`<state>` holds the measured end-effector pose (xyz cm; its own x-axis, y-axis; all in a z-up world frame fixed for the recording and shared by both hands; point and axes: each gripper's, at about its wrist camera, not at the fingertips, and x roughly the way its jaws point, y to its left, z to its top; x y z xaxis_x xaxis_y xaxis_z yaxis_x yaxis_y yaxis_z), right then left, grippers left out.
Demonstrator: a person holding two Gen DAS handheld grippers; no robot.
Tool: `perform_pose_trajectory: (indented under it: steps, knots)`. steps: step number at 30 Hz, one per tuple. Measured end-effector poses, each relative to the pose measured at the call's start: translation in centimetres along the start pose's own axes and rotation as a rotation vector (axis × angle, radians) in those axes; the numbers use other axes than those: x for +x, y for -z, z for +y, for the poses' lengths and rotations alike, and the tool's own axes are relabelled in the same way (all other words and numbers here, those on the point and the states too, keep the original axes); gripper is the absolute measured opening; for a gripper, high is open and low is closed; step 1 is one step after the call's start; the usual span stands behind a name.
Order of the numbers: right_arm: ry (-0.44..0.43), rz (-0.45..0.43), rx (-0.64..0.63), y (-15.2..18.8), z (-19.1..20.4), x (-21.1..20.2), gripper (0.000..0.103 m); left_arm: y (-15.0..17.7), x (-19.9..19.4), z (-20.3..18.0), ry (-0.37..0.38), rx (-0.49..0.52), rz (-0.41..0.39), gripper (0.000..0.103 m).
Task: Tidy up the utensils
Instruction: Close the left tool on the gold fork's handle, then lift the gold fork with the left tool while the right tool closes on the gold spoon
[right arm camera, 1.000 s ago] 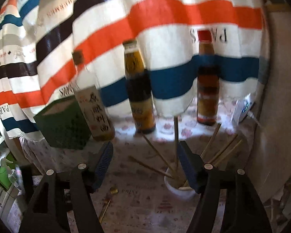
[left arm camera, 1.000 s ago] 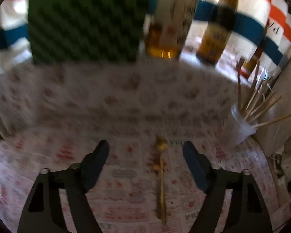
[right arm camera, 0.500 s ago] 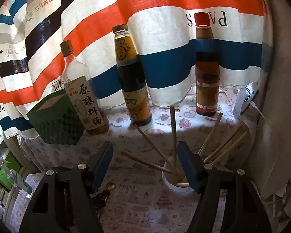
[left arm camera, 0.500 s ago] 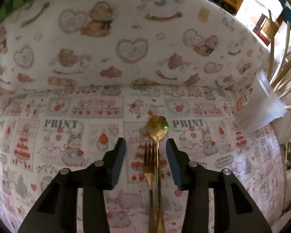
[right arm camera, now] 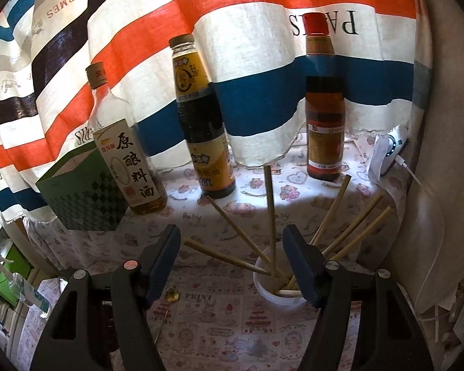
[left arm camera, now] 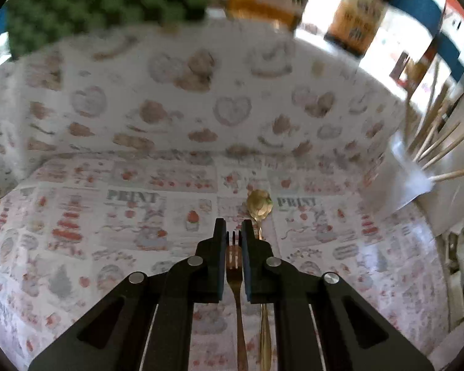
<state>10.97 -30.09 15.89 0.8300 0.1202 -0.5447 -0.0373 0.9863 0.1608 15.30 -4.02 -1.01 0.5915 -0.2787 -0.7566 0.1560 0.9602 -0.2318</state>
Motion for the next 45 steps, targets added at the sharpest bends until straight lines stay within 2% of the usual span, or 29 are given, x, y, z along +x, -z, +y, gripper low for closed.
perform_pose_trajectory:
  steps: [7, 10, 13, 17, 20, 25, 27, 29, 33, 38, 42, 45]
  knots:
    - [-0.021, 0.027, -0.079, 1.6, 3.8, 0.9, 0.070, -0.5, -6.3, 0.6, 0.019, -0.015, -0.248, 0.008]
    - [-0.041, 0.063, -0.103, 2.4, 5.2, 1.9, 0.070, -0.2, -7.9, 1.2, 0.015, -0.013, -0.293, 0.008]
    - [-0.054, 0.106, -0.124, 3.4, 6.4, 3.0, 0.070, 0.2, -8.6, 1.6, -0.028, 0.006, -0.308, 0.008]
    - [-0.054, 0.153, -0.154, 4.8, 7.6, 4.6, 0.070, 0.3, -8.9, 2.8, -0.038, -0.028, -0.314, 0.008]
    - [-0.070, 0.221, -0.170, 6.1, 8.4, 6.5, 0.070, 0.4, -9.4, 3.4, -0.054, -0.040, -0.346, 0.008]
    - [-0.159, 0.347, -0.141, 8.0, 9.0, 9.8, 0.070, 0.5, -10.1, 4.4, -0.064, -0.056, -0.385, 0.008]
    - [-0.171, 0.394, -0.111, 8.8, 8.9, 11.2, 0.067, 0.5, -9.4, 4.6, -0.044, -0.064, -0.357, 0.008]
    - [-0.184, 0.439, -0.081, 9.7, 8.6, 12.9, 0.061, 0.6, -8.7, 4.7, -0.057, -0.075, -0.342, 0.008]
    - [-0.205, 0.501, -0.042, 10.9, 8.3, 15.7, 0.052, 0.7, -8.2, 4.6, -0.051, -0.060, -0.342, 0.008]
    - [-0.149, 0.527, -0.095, 11.4, 9.5, 18.6, 0.052, 0.6, -8.5, 5.4, -0.039, -0.089, -0.337, 0.008]
    - [-0.100, 0.509, -0.147, 11.0, 10.8, 20.2, 0.052, 0.7, -9.4, 5.6, -0.046, -0.096, -0.376, 0.008]
    - [-0.025, 0.506, -0.190, 11.3, 11.6, 20.9, 0.052, 0.7, -9.9, 5.7, -0.074, -0.093, -0.405, 0.008]
